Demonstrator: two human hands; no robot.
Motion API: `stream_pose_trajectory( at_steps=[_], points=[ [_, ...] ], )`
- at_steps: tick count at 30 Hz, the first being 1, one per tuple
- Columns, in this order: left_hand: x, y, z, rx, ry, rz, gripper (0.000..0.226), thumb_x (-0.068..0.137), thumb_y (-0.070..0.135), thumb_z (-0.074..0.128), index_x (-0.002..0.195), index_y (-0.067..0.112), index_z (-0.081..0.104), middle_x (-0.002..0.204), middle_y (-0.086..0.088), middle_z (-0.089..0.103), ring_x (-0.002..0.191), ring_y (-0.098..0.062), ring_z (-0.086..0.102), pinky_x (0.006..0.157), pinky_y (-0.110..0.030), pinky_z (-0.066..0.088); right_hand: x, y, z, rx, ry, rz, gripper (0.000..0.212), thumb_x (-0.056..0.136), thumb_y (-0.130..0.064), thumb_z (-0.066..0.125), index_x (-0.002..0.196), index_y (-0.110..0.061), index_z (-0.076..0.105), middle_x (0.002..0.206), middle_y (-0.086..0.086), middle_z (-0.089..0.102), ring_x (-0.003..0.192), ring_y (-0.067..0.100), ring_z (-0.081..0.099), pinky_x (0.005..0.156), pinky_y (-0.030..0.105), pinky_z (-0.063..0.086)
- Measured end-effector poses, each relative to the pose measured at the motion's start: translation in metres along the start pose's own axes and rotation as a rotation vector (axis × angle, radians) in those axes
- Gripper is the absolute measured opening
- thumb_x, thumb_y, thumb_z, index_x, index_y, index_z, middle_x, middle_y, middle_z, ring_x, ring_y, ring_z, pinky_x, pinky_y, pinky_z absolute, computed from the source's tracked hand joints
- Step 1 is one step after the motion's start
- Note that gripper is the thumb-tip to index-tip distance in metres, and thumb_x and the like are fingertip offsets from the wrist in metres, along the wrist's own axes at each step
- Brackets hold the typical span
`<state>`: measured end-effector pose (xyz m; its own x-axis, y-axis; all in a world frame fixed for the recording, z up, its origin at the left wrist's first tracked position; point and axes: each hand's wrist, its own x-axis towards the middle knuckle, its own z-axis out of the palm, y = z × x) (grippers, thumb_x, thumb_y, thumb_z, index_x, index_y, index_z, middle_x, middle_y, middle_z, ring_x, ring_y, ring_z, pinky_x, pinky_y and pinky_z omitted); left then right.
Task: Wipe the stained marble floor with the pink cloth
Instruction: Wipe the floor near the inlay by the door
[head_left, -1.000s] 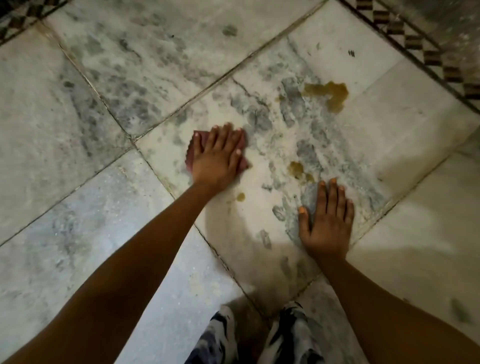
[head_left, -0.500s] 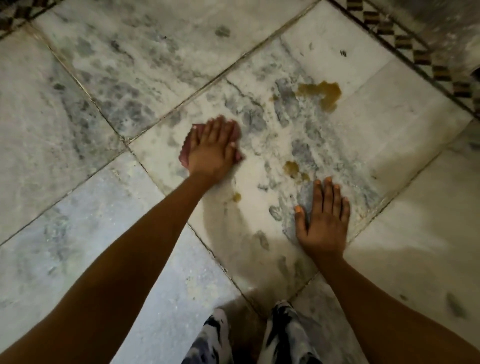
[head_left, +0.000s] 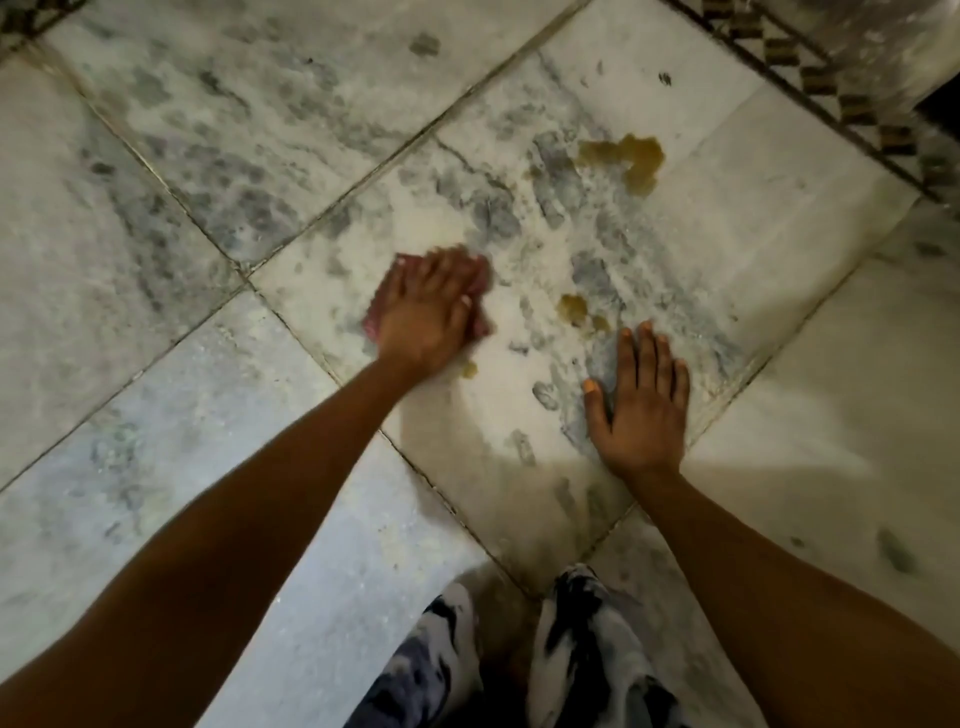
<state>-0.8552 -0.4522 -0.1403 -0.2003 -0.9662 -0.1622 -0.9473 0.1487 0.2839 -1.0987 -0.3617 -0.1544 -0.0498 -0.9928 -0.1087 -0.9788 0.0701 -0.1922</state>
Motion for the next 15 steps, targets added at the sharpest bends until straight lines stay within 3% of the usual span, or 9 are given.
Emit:
stream_pose_trajectory(
  at_steps=[3, 5, 7, 11, 15],
  points=[
    [-0.052, 0.025, 0.016, 0.103, -0.050, 0.278, 0.058, 0.094, 0.042, 0.018, 0.147, 0.021, 0.027, 0.153, -0.005, 0.028, 0.142, -0.024, 0.023, 0.115, -0.046, 0.007, 0.000, 0.000, -0.002, 0.008, -0.018, -0.008, 0.070, 0.092, -0.051, 0.024, 0.148, -0.008, 0.027, 0.155, 0.015, 0.024, 0.143, 0.032, 0.021, 0.115, 0.046, 0.012],
    [-0.074, 0.008, 0.018, 0.170, -0.040, 0.354, 0.056, 0.095, 0.041, 0.022, 0.146, 0.020, 0.030, 0.152, -0.006, 0.031, 0.140, -0.023, 0.027, 0.114, -0.045, 0.011, 0.000, 0.001, -0.002, 0.009, -0.036, -0.018, 0.072, 0.092, -0.054, 0.022, 0.148, -0.008, 0.025, 0.155, 0.015, 0.023, 0.143, 0.032, 0.020, 0.115, 0.044, 0.010],
    [-0.074, -0.017, 0.012, 0.188, -0.003, 0.266, 0.057, 0.094, 0.043, 0.021, 0.146, 0.022, 0.029, 0.153, -0.005, 0.029, 0.141, -0.022, 0.027, 0.114, -0.042, 0.010, 0.001, 0.006, -0.006, 0.006, -0.065, -0.048, 0.077, 0.091, -0.059, 0.015, 0.149, -0.010, 0.021, 0.156, 0.013, 0.018, 0.144, 0.030, 0.016, 0.115, 0.041, 0.005],
    [-0.033, -0.023, 0.001, 0.088, -0.004, -0.082, 0.062, 0.091, 0.045, 0.013, 0.150, 0.024, 0.016, 0.158, -0.001, 0.011, 0.146, -0.019, 0.004, 0.115, -0.041, -0.005, 0.004, 0.019, -0.017, -0.006, -0.183, -0.122, 0.077, 0.089, -0.060, 0.011, 0.151, -0.016, 0.007, 0.159, 0.007, 0.000, 0.147, 0.023, 0.000, 0.116, 0.035, -0.001],
    [-0.017, 0.022, 0.006, 0.104, -0.070, 0.010, 0.063, 0.089, 0.045, 0.008, 0.150, 0.027, 0.011, 0.159, 0.000, 0.007, 0.146, -0.019, 0.001, 0.114, -0.041, -0.009, 0.008, 0.024, -0.025, -0.010, -0.292, -0.115, 0.069, 0.098, -0.050, 0.029, 0.151, -0.019, -0.004, 0.159, 0.003, -0.011, 0.146, 0.019, -0.009, 0.116, 0.035, -0.004]
  ],
)
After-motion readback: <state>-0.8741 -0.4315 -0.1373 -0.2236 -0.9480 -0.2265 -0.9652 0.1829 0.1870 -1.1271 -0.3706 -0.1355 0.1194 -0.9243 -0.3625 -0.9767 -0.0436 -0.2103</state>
